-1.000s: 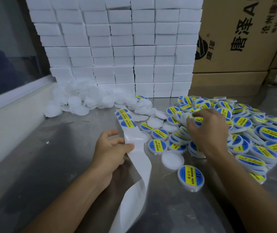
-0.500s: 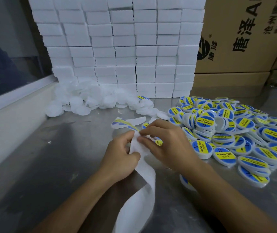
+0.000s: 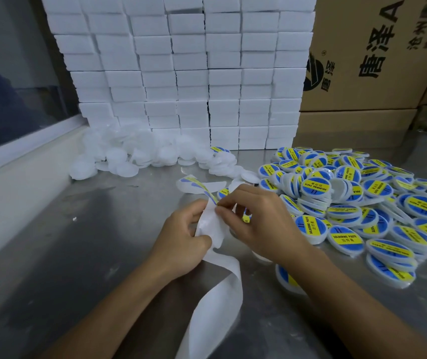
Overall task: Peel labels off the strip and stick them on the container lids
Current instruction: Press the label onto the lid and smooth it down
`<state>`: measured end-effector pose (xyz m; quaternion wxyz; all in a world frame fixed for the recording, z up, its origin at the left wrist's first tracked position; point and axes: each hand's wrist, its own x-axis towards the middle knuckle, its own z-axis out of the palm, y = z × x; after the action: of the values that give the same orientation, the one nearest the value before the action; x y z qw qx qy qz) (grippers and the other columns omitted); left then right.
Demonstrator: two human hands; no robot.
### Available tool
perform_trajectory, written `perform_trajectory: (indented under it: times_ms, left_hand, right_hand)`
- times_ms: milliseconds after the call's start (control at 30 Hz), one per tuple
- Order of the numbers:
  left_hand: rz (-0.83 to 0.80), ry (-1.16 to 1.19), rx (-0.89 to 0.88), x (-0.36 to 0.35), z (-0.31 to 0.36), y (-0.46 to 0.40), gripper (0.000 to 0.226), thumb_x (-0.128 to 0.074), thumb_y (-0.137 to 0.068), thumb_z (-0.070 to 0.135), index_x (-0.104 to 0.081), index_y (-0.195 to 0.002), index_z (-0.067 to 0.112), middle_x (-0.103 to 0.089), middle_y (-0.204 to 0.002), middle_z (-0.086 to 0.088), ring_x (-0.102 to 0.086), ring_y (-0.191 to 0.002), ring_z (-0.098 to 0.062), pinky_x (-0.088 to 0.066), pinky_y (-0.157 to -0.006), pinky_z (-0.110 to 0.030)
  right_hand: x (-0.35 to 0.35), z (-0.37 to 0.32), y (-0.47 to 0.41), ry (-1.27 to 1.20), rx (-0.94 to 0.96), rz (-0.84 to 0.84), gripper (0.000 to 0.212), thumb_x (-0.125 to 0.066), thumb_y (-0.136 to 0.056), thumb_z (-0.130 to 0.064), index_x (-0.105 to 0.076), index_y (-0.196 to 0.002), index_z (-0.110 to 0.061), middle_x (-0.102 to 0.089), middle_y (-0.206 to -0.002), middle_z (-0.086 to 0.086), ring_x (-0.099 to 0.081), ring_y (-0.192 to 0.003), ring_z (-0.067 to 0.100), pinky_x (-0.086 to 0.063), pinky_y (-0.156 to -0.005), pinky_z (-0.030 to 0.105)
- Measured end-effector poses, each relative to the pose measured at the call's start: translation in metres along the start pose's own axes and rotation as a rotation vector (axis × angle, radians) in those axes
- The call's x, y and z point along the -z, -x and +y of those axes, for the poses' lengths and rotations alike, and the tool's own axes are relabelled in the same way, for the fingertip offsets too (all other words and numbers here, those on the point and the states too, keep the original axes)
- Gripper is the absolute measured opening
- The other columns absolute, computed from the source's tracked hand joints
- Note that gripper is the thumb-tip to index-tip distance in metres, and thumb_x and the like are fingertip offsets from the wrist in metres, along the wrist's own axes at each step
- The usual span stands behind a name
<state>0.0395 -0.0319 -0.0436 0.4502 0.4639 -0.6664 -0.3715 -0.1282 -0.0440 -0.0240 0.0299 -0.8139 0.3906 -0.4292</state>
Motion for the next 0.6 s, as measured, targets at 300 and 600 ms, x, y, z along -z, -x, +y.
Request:
perform_trajectory:
  times_ms: [300, 600]
  left_hand:
    - [0.087, 0.139, 0.115, 0.005, -0.003, -0.004, 0.046, -0.05, -0.056, 0.0, -0.067, -0.088, 0.029, -0.068, -0.078, -0.001, -0.043, -0.041, -0.012, -0.031, -0.037, -0.017]
    - [0.543, -0.032, 0.186, 0.041, -0.046, -0.076, 0.02, -0.075, -0.084, 0.028, -0.063, -0.075, 0.015, -0.066, -0.066, 0.0, -0.064, -0.056, -0.016, -0.047, -0.047, -0.023]
  right_hand:
    - [0.011, 0.027, -0.006, -0.374, -0.61, 0.331, 0.012, -0.067, -0.082, -0.014, -0.071, -0.071, -0.014, -0.065, -0.061, -0.002, -0.055, -0.054, 0.006, -0.049, -0.058, 0.028]
    - [0.021, 0.013, -0.011, -0.683, -0.71, 0.498, 0.008, -0.069, -0.085, -0.006, -0.073, -0.083, -0.012, -0.073, -0.068, 0.0, -0.07, -0.066, 0.009, -0.053, -0.059, 0.016]
